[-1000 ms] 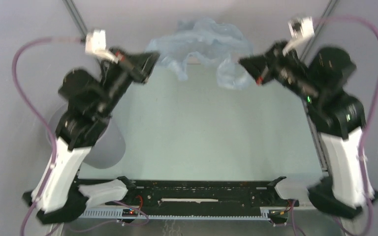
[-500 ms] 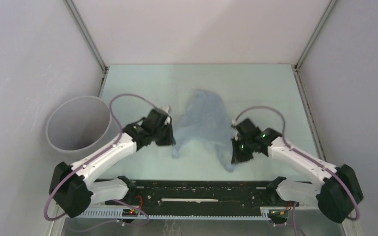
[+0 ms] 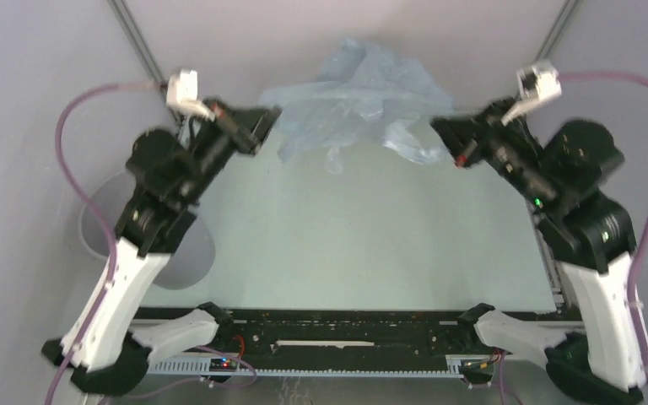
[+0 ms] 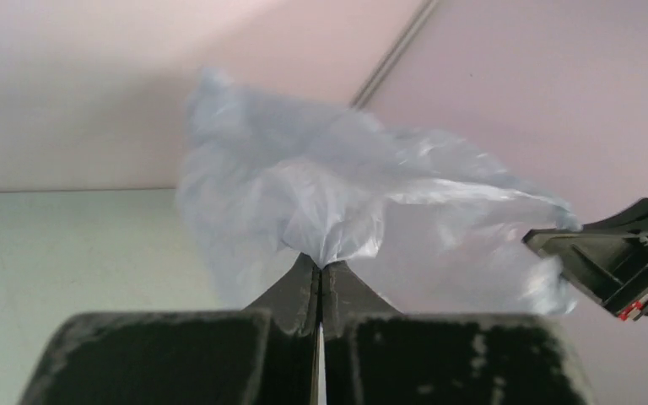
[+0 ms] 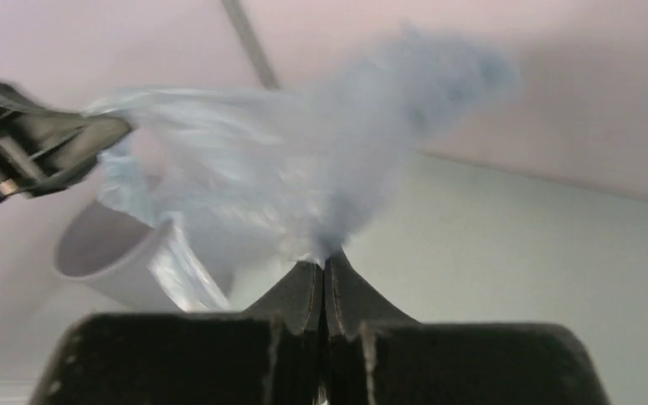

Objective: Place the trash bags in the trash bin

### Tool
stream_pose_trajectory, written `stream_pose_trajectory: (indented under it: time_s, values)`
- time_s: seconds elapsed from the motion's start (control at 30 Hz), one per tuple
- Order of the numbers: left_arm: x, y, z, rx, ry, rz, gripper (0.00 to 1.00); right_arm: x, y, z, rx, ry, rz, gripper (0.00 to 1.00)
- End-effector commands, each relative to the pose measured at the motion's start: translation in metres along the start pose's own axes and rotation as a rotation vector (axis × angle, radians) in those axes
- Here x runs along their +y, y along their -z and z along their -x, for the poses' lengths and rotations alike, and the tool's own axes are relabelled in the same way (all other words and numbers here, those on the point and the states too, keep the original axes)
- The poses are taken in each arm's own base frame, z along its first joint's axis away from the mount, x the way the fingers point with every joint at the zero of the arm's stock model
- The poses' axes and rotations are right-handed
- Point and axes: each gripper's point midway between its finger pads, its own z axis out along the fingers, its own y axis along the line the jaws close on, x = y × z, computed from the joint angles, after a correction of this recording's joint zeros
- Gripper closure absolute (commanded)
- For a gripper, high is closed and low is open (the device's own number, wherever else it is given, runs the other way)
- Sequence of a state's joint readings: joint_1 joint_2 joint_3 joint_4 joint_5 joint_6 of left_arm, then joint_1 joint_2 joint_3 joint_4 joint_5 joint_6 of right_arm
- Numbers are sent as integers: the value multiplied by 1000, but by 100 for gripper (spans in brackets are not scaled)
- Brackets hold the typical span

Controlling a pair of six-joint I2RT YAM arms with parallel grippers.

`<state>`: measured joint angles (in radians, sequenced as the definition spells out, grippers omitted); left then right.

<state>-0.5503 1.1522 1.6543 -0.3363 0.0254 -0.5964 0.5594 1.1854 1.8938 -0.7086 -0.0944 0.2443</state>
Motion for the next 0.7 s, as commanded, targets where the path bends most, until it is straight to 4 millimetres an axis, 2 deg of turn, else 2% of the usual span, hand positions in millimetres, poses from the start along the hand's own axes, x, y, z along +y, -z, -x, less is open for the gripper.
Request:
stream_pose_trajectory:
  time_s: [0.0, 0.03, 0.07, 0.1, 0.13, 0.17, 0.2, 0.23, 0.27, 0.3, 0.37, 0.47, 0.57, 0.6, 0.63, 0.67]
  values:
    - [148, 32, -157, 279, 4, 407, 100, -70, -12, -165, 337, -132, -192, 100]
    - [177, 50, -211, 422, 77, 462, 100, -82, -8, -226, 465, -192, -214, 100]
    - [195, 73, -267, 587, 146, 473, 100, -93, 5, -292, 621, -280, -256, 100]
    - [206, 98, -308, 713, 198, 496, 100, -94, 21, -345, 757, -359, -267, 100]
    - [212, 126, -341, 818, 233, 533, 100, -87, 38, -385, 881, -416, -255, 100]
    - [210, 141, -352, 853, 228, 536, 100, -78, 55, -413, 974, -427, -252, 100]
    - [203, 148, -353, 850, 194, 519, 100, -71, 67, -427, 1019, -404, -254, 100]
    - [198, 149, -346, 813, 155, 503, 100, -67, 71, -430, 1020, -372, -253, 100]
    - [193, 146, -334, 760, 135, 483, 100, -61, 68, -423, 988, -352, -225, 100]
    - [189, 139, -318, 698, 114, 471, 100, -60, 61, -408, 931, -333, -206, 100]
    - [175, 113, -269, 562, 47, 437, 100, -67, 37, -363, 813, -297, -210, 100]
    - [139, 58, -184, 427, -48, 358, 100, -81, -6, -273, 680, -259, -202, 100]
    - [74, 8, -69, 249, -111, 228, 100, -78, -37, -148, 527, -196, -198, 100]
    - [48, -2, -28, 172, -135, 181, 100, -68, -39, -98, 442, -167, -182, 100]
    - [21, -6, 4, 115, -155, 116, 100, -55, -38, -54, 354, -145, -157, 100]
    - [-4, -3, 38, 39, -168, 64, 100, -38, -30, -9, 243, -126, -116, 100]
